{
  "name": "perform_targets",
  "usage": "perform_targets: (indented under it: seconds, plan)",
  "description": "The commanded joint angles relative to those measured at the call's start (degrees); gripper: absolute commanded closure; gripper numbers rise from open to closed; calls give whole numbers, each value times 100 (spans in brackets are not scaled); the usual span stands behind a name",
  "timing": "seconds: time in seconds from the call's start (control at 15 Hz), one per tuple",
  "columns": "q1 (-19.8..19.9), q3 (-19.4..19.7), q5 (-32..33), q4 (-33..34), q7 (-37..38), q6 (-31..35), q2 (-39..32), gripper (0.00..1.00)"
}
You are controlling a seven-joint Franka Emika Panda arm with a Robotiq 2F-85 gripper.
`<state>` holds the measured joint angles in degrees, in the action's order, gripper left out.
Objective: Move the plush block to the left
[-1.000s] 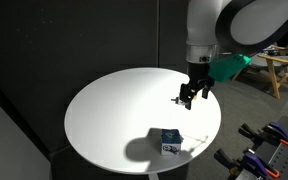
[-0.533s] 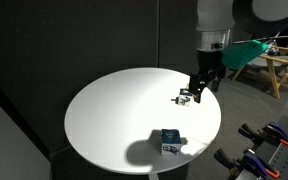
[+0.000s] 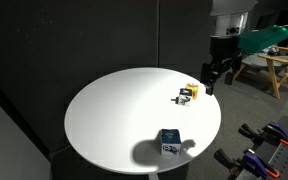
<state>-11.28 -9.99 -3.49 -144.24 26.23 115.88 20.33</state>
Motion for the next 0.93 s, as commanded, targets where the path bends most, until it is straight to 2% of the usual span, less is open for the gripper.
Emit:
perform_targets:
  seconds: [0.0,0.33,0.87]
  plan:
    - [194,-78,-182,-138,122,-396,500,0]
    - [297,-70,-269,-218,90,-651,913,0]
    - [325,-27,-453,-491,-69,-545,1632,0]
